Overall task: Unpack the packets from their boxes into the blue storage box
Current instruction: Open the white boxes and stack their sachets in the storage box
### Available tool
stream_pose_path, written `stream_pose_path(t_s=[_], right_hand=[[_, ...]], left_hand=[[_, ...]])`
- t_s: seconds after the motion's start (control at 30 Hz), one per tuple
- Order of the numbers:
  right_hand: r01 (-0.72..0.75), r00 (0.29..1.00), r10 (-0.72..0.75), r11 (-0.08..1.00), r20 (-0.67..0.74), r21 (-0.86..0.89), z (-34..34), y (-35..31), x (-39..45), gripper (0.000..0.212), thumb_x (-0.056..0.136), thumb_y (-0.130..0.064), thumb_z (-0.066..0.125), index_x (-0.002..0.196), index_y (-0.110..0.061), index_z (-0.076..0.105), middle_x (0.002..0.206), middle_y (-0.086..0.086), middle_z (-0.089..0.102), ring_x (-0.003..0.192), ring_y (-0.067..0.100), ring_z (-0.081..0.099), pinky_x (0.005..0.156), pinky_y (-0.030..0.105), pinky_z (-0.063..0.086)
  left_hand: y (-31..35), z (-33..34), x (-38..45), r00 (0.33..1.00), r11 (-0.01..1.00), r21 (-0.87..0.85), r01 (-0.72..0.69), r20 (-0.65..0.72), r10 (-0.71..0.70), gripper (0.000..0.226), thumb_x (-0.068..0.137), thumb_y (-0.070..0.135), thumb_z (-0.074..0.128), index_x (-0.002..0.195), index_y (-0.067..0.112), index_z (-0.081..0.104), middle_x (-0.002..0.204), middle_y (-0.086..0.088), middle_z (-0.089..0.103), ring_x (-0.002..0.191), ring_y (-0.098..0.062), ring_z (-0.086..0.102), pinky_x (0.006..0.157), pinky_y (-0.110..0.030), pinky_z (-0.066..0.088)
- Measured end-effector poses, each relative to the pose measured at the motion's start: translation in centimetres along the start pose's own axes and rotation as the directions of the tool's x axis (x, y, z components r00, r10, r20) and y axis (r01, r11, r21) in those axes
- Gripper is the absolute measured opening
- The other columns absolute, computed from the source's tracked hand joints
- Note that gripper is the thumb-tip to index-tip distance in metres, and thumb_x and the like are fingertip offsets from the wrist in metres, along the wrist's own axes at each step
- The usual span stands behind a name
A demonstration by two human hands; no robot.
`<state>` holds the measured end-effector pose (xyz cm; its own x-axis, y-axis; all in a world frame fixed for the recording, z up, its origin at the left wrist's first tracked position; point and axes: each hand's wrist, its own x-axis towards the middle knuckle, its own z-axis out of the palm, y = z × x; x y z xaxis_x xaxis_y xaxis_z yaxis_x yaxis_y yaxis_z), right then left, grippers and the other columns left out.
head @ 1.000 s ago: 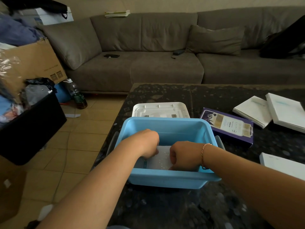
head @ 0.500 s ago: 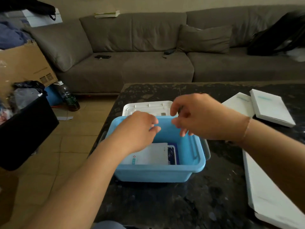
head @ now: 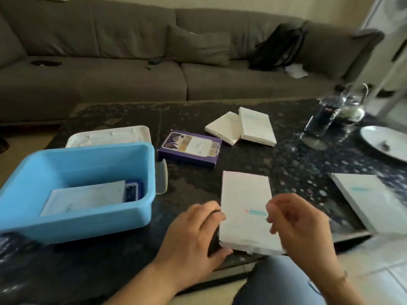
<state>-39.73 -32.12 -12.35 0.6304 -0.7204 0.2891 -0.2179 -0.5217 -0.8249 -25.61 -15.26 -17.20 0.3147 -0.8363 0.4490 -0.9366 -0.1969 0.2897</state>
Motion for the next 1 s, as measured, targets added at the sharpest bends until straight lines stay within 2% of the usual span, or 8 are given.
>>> stream_pose_path(t_s=[0.07,0.2,0.27,0.4,0.5,0.67,0.8,1.0], right_hand=[[0.001,0.998,-0.007,0.995,-0.060,-0.095,-0.9,2.8,-1.9,0.018,0.084,-0.014,0.073,0.078,-0.029,0.065,0.064,-0.008,0.068,0.051,0.012,0.062,0.054,0.033,0.055],[0.150,0.978,-0.175,0.966,-0.109,-0.209,-1.4,5.0,-5.0,0.012,0.077,-0.021,0.072,0.077,-0.030,0.065,0.072,-0.024,0.064,0.054,-0.004,0.056,0.052,0.010,0.043],[0.175,0.969,-0.205,0.964,-0.140,-0.201,-1.4,5.9,-5.9,0.002,0.078,-0.031,0.066,0.079,-0.032,0.065,0.066,-0.019,0.061,0.056,-0.003,0.053,0.050,0.016,0.043],[0.285,0.925,-0.335,0.924,-0.180,-0.257,-1.3,6.4,-7.1,0.015,0.084,-0.029,0.062,0.074,-0.021,0.070,0.072,-0.015,0.061,0.065,0.003,0.051,0.058,0.020,0.045],[0.364,0.896,-0.415,0.891,-0.160,-0.271,-1.0,5.4,-7.1,0.015,0.085,-0.022,0.064,0.077,-0.014,0.073,0.086,-0.008,0.069,0.077,0.009,0.062,0.072,0.014,0.045],[0.452,0.846,-0.518,0.823,-0.128,-0.344,-0.4,3.5,-4.7,0.016,0.086,-0.020,0.066,0.095,-0.015,0.077,0.113,-0.005,0.071,0.089,0.009,0.071,0.073,0.023,0.056],[0.463,0.820,-0.556,0.784,-0.136,-0.413,0.3,1.8,-2.4,0.022,0.083,-0.017,0.069,0.104,-0.012,0.075,0.116,-0.002,0.071,0.085,0.013,0.073,0.062,0.028,0.059],[0.471,0.779,-0.603,0.743,-0.172,-0.475,0.5,0.1,-0.5,0.012,0.085,-0.016,0.066,0.092,-0.013,0.075,0.100,-0.005,0.074,0.060,0.016,0.067,0.043,0.028,0.049]], left_hand=[[0.1,1.5,0.2,0.999,0.999,0.026,0.029,0.041,-0.030,0.058,0.070,0.059,0.069,0.116,0.026,0.055,0.131,0.006,0.049,0.106,-0.014,0.056,0.079,-0.032,0.058],[-0.3,3.7,0.4,0.998,0.998,0.043,-0.055,0.037,0.053,0.046,0.076,0.050,0.070,0.112,0.025,0.056,0.123,0.005,0.056,0.097,-0.015,0.060,0.073,-0.032,0.058],[-0.7,4.0,0.5,0.985,0.982,0.072,-0.174,0.019,0.173,0.032,0.085,0.046,0.067,0.106,0.022,0.064,0.116,0.004,0.064,0.091,-0.015,0.063,0.068,-0.031,0.056],[-1.0,3.6,1.3,0.943,0.940,0.110,-0.323,-0.047,0.329,0.023,0.096,0.038,0.061,0.097,0.018,0.073,0.102,0.004,0.070,0.077,-0.015,0.064,0.056,-0.031,0.052],[-0.2,2.9,3.1,0.963,0.977,-0.037,-0.209,-0.180,0.200,0.019,0.096,0.027,0.059,0.088,0.018,0.073,0.093,0.005,0.072,0.079,-0.012,0.066,0.059,-0.029,0.056],[1.5,1.5,6.9,0.960,0.947,-0.322,0.014,-0.261,-0.103,0.034,0.099,0.034,0.048,0.087,0.012,0.070,0.083,0.008,0.065,0.076,-0.004,0.061,0.063,-0.021,0.052],[1.8,1.0,8.9,0.968,0.934,-0.353,0.061,-0.207,-0.142,0.042,0.100,0.040,0.041,0.083,0.012,0.066,0.077,0.008,0.061,0.072,-0.008,0.059,0.059,-0.029,0.052],[1.7,0.6,10.4,0.955,0.915,-0.385,0.120,-0.206,-0.212,0.036,0.100,0.043,0.042,0.072,0.023,0.053,0.063,0.016,0.049,0.061,-0.007,0.052,0.054,-0.015,0.039]])
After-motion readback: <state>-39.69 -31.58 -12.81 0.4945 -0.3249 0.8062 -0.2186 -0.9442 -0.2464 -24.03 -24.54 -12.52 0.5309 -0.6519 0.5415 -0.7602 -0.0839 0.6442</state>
